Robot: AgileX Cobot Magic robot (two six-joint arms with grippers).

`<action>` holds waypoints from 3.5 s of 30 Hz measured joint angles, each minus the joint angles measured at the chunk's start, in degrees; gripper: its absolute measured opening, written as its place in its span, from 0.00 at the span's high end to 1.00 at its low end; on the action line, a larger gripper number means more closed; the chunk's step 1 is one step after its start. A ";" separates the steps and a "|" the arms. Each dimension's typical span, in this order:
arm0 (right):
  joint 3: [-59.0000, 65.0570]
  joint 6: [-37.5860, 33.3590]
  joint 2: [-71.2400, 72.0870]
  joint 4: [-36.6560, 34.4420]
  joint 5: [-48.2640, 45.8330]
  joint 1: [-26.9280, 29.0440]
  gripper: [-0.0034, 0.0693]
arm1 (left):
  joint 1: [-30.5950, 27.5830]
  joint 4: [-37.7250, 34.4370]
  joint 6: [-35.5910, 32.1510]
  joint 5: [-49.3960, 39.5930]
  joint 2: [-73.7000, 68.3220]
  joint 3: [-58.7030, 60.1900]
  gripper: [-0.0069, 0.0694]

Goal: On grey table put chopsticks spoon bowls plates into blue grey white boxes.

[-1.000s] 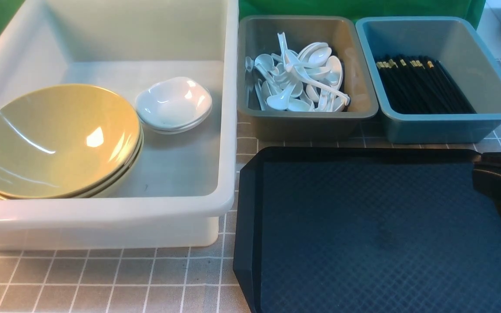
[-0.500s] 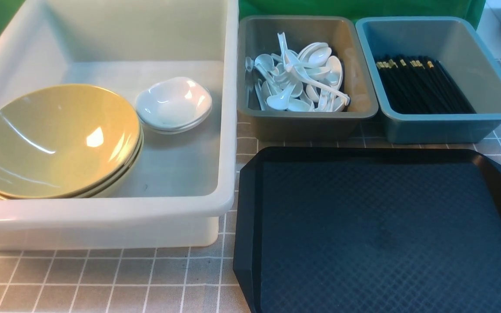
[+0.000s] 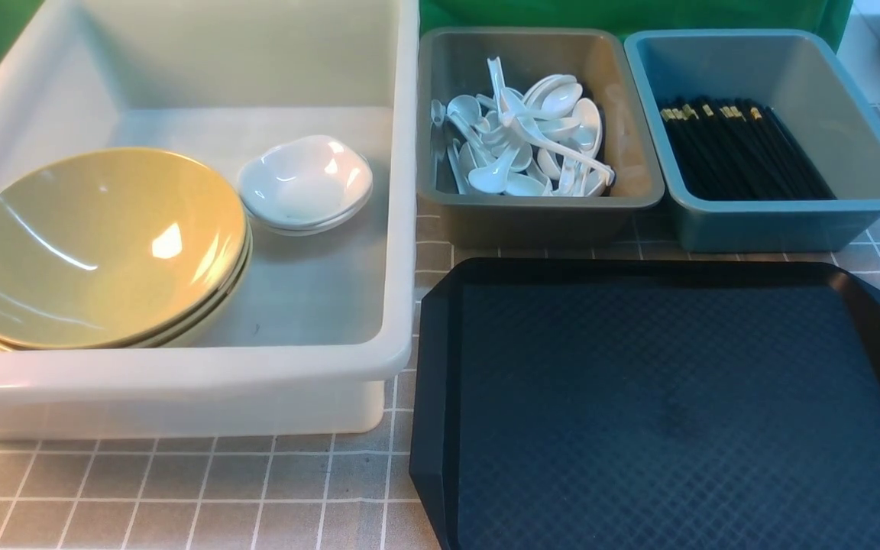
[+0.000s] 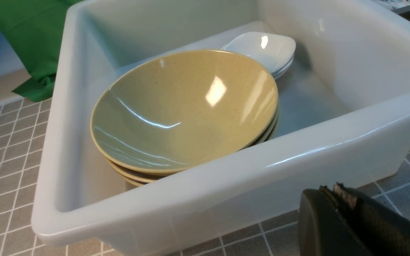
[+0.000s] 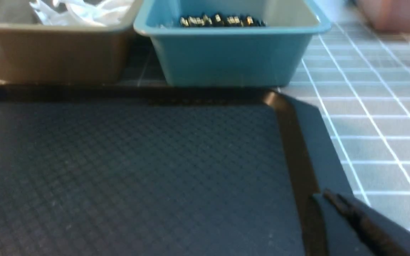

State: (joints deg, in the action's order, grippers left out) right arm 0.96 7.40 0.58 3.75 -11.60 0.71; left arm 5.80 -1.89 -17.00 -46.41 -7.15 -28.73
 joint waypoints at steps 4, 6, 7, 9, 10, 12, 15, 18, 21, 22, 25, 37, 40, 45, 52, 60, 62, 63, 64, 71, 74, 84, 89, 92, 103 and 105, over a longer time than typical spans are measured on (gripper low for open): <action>-0.40 0.15 0.00 0.31 -2.43 0.00 0.96 | 0.00 0.00 0.00 0.00 0.00 0.00 0.92; -0.46 -0.18 0.00 0.31 -2.77 0.00 0.96 | 0.00 0.00 0.00 0.00 0.00 0.00 0.92; -0.46 -0.38 0.00 0.31 -2.85 0.00 0.96 | 0.00 0.00 0.00 0.00 0.00 0.00 0.92; -0.49 -0.74 0.00 0.36 -2.90 0.00 0.96 | 0.00 0.00 0.00 0.00 0.00 0.00 0.92; -0.49 -0.80 0.00 0.36 -2.90 0.00 0.96 | 0.00 0.00 0.00 0.00 0.00 0.00 0.92; -0.49 -0.91 0.00 0.36 -2.90 0.00 0.96 | 0.00 -0.06 -0.06 0.00 0.00 0.00 0.92; -0.52 -0.91 0.00 0.36 -3.09 0.00 0.95 | 0.00 -0.49 -0.19 0.00 0.00 0.00 0.92; -0.52 -0.91 0.00 0.36 -3.11 0.00 0.95 | 0.00 -0.62 -0.13 0.00 0.00 0.00 0.92; -0.56 -0.91 0.00 0.36 -3.22 0.00 0.95 | 0.00 -0.64 -0.13 0.00 0.00 0.00 0.92; -0.56 -0.91 0.00 0.36 -3.22 0.00 0.95 | 0.00 -0.64 -0.13 0.00 0.00 0.00 0.92; -0.56 -0.91 0.00 0.36 -3.22 0.00 0.95 | 0.00 -0.64 -0.13 0.00 0.00 0.00 0.92; -0.56 -0.94 0.00 0.36 -3.22 0.00 0.95 | 0.00 -0.64 -0.13 0.05 0.05 0.35 0.92; -0.56 -0.94 0.00 0.36 -3.22 0.00 0.94 | 0.00 -0.83 -0.13 2.06 0.05 2.91 0.92; -0.56 -0.94 0.00 0.36 -3.22 0.00 0.93 | -0.05 -0.83 0.18 16.08 0.55 10.62 0.92; -0.56 -0.94 0.00 0.36 -3.27 0.00 0.92 | -2.95 -1.41 1.61 41.39 4.93 27.74 0.92; -0.56 -0.94 0.00 0.36 -3.27 0.00 0.91 | -6.24 -4.00 5.93 34.08 7.82 30.26 0.92; -0.56 -0.94 0.00 0.36 -3.27 0.00 0.90 | -6.34 -3.94 6.12 31.30 7.82 30.26 0.92; -0.56 -0.94 0.00 0.36 -3.27 0.00 0.90 | -6.34 -3.94 6.12 29.83 7.82 30.26 0.92; -0.56 -0.94 0.00 0.36 -3.27 0.00 0.90 | -6.34 -3.94 6.12 29.10 7.82 30.26 0.92; -0.56 -0.94 0.00 0.36 -3.27 0.00 0.90 | -6.34 -3.99 6.12 28.36 7.87 30.26 0.92; -0.56 -0.94 0.00 0.36 -3.27 0.00 0.90 | -6.34 -3.99 6.17 28.33 7.87 30.26 0.92; -0.56 -0.94 0.00 0.36 -3.33 0.00 0.88 | -6.34 -3.99 6.17 28.33 7.87 30.26 0.92; -0.56 -0.94 0.00 0.36 -3.33 0.00 0.87 | -6.34 -3.99 6.17 28.33 7.87 30.26 0.92; -0.56 -0.94 0.00 0.36 -3.33 0.00 0.87 | -6.34 -3.99 6.17 28.33 7.87 30.26 0.92; -0.56 -0.98 0.00 0.36 -3.33 0.00 0.85 | -6.34 -4.04 6.17 28.33 7.87 30.26 0.92; -0.56 -0.98 0.00 0.36 -3.33 0.00 0.85 | -6.34 -4.04 6.17 28.33 7.87 30.26 0.92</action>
State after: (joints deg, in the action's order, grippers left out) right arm 0.39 6.42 0.58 4.11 -14.93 0.71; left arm -0.54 -5.93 -10.83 -18.08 0.71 1.53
